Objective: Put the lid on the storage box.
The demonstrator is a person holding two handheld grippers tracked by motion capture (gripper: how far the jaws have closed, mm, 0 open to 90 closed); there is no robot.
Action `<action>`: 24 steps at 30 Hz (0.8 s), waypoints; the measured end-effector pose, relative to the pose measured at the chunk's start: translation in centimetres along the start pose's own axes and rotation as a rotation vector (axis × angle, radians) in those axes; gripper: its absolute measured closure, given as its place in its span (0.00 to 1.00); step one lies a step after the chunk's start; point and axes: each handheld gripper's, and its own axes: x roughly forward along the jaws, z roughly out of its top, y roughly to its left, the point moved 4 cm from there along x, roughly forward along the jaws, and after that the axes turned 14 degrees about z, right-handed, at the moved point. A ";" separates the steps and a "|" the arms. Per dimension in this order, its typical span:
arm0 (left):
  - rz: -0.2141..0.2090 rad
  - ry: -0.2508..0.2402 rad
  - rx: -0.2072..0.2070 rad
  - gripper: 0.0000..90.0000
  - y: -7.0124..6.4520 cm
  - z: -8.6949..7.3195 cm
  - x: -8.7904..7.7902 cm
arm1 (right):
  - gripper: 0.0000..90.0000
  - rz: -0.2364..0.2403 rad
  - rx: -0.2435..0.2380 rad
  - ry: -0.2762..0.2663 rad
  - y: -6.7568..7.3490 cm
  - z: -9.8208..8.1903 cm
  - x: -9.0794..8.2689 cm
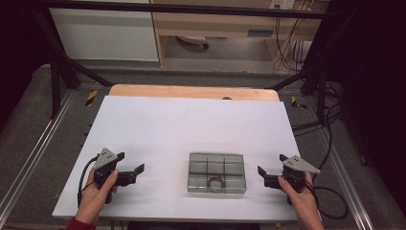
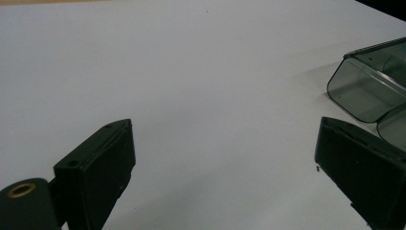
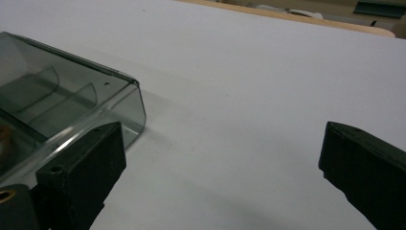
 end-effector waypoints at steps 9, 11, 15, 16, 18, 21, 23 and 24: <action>0.045 0.024 0.015 0.08 -0.2 -0.5 0.9 | 0.03 0.003 -0.004 0.005 0.0 0.4 2.2; 0.055 0.033 0.024 0.08 -0.2 -0.6 1.2 | 0.03 -0.001 0.008 0.004 -0.1 0.5 2.5; 0.068 0.058 0.031 0.08 -0.4 -0.7 1.8 | 0.03 -0.026 0.025 0.011 -0.5 0.7 3.5; 0.070 0.059 0.038 0.08 -0.4 -0.7 2.0 | 0.03 -0.032 0.027 0.016 -0.6 0.7 3.7; 0.079 0.070 0.052 0.08 -0.6 -0.7 2.3 | 0.03 -0.040 0.022 0.027 -0.7 0.8 4.2; 0.091 0.087 0.073 0.08 -0.8 -0.6 2.9 | 0.03 -0.053 0.019 0.041 -0.9 0.9 5.0; 0.097 0.102 0.086 0.08 -0.9 -0.7 3.4 | 0.04 -0.065 0.046 0.043 -1.0 1.0 5.3; 0.099 0.115 0.086 0.08 -1.0 -0.7 3.7 | 0.04 -0.079 0.059 0.055 -1.0 1.0 5.3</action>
